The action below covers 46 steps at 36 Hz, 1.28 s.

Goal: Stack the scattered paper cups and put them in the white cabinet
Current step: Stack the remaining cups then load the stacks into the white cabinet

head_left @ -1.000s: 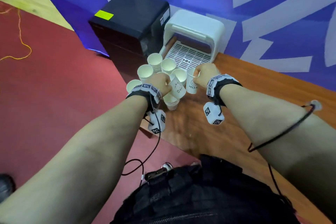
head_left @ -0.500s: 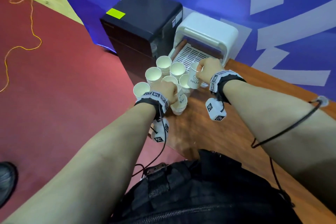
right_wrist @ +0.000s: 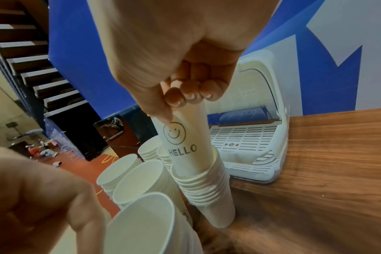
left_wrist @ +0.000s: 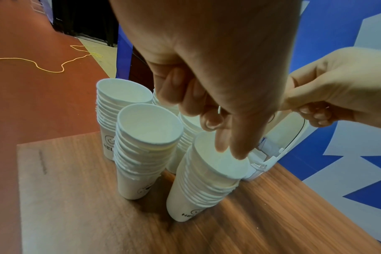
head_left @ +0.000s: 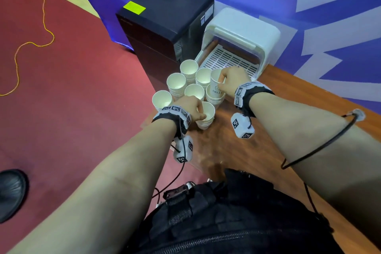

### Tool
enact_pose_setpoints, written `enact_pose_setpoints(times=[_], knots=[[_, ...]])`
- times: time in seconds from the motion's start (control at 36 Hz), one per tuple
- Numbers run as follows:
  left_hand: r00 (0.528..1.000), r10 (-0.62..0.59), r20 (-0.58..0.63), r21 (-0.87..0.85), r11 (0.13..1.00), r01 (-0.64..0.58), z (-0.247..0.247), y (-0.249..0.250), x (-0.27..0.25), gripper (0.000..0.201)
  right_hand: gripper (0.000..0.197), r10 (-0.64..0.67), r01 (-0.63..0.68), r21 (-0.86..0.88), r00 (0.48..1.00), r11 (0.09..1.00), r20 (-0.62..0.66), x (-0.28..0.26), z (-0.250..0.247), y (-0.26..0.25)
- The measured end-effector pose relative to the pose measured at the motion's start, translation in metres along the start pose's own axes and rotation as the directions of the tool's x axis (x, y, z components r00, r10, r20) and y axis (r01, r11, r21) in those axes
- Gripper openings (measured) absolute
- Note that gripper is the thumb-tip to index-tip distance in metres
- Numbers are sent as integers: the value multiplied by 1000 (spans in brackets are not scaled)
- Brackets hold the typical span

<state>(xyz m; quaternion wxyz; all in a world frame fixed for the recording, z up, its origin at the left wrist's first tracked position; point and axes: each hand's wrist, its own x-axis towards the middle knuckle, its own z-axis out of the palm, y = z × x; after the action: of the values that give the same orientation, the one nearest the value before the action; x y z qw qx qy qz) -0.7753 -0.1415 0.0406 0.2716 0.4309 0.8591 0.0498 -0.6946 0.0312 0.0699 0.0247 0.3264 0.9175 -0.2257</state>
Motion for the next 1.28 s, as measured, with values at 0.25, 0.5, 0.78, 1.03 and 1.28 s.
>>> enact_pose_setpoints(times=[0.25,0.5,0.78,1.03,1.28], knots=[[999,-39,-24,26,999,40,-2,0,7,12,23,14,-16,23,995,1000,96,1,16,14],[999,-20,-39,-13,1000,19,-23,-7,24,17,12,155,-158,42,986,987,69,-1,14,30],[966,240,-95,72,970,-233,-70,-18,76,23,20,421,-418,58,903,907,-86,-1,4,19],[907,411,91,117,900,-420,-109,-53,103,25,23,575,-572,63,812,818,-100,-23,20,-19],[876,462,137,135,867,-479,-111,-34,128,25,25,681,-674,98,728,732,-82,-32,9,-12]])
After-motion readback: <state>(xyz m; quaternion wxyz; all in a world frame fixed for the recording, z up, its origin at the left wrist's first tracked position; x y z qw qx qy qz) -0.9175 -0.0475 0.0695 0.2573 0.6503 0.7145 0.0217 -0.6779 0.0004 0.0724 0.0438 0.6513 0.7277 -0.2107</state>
